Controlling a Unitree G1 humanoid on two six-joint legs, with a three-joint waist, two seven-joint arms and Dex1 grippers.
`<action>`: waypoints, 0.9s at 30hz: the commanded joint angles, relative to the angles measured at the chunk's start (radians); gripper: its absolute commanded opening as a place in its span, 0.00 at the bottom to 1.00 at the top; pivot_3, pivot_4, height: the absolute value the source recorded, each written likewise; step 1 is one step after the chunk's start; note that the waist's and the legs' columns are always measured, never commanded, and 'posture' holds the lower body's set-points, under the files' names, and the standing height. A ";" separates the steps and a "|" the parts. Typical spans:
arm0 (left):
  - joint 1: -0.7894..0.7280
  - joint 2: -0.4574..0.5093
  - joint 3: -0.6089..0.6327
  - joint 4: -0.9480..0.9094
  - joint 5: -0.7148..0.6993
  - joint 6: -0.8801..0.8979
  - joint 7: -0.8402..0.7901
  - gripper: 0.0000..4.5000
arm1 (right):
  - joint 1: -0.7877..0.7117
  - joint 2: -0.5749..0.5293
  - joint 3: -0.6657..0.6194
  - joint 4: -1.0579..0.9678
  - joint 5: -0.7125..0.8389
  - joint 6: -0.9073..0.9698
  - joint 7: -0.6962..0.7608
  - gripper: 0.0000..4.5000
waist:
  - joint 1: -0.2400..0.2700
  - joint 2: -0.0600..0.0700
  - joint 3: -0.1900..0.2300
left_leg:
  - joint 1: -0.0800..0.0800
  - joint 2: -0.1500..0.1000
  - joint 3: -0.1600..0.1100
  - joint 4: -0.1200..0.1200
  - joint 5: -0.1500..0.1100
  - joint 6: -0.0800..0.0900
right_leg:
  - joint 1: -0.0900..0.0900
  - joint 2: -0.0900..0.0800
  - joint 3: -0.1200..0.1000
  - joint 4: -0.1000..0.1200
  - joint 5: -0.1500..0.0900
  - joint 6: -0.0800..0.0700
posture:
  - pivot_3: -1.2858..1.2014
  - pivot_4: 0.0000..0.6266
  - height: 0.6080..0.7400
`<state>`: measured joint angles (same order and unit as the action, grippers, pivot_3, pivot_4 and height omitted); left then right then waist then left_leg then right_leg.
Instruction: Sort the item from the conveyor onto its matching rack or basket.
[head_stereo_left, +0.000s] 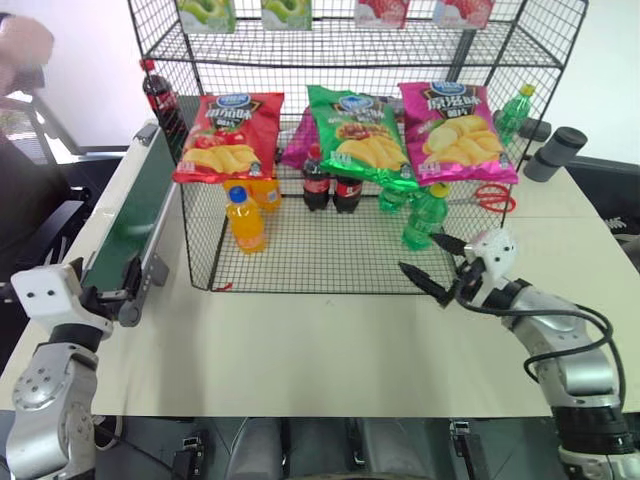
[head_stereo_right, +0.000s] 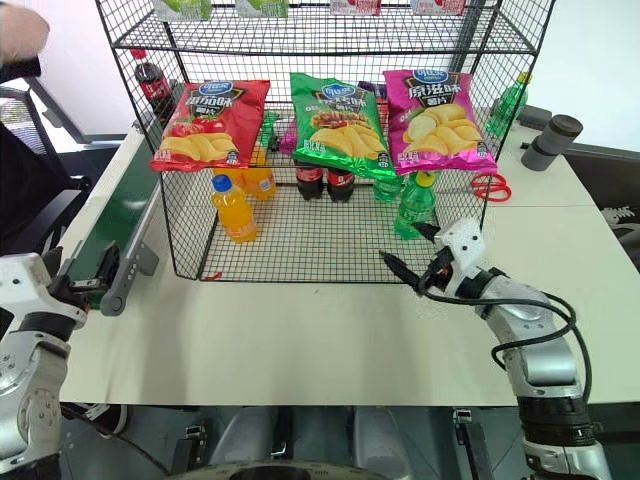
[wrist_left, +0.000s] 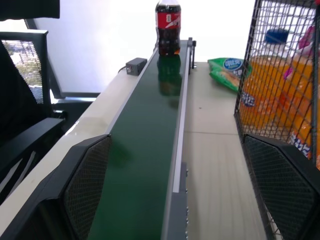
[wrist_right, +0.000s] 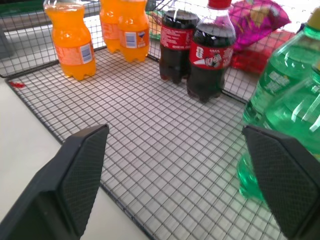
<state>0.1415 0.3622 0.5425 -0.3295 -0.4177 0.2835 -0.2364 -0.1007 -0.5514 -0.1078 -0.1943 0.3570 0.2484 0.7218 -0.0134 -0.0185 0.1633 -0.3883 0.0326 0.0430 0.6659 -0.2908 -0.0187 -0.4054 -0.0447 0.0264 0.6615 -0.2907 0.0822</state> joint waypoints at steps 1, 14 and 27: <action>-0.020 0.016 0.007 0.009 0.022 -0.036 0.005 1.00 | -0.009 0.009 0.013 -0.076 0.006 -0.003 -0.006 0.98 | 0.000 0.000 0.000 | 0.000 0.000 0.000 0.000 0.000 0.000 | 0.000 0.000 0.000 0.000 0.000 0.000 | 0.52 0.24 0.95; -0.055 0.008 -0.013 0.047 0.046 -0.056 0.016 1.00 | 0.007 0.001 0.029 -0.106 0.039 0.090 0.009 0.98 | 0.000 0.000 0.000 | 0.000 0.000 0.000 0.000 0.000 0.000 | 0.000 -0.001 0.000 0.000 0.000 0.000 | 0.52 0.24 0.95; -0.057 0.002 -0.027 0.049 0.064 -0.065 0.017 1.00 | -0.002 0.035 0.004 -0.090 0.021 0.043 -0.042 0.98 | -0.001 0.000 0.000 | 0.000 0.000 0.000 0.000 0.000 0.000 | 0.000 -0.001 0.000 0.000 0.000 0.000 | 0.52 0.24 0.95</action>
<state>0.0927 0.3600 0.5144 -0.2675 -0.3590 0.2465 -0.2228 -0.0936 -0.5261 -0.0939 -0.2633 0.3930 0.3368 0.6947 -0.0139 -0.0189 0.1631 -0.3885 0.0327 0.0426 0.6658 -0.2908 -0.0187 -0.4054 -0.0455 0.0262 0.6615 -0.2907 0.0822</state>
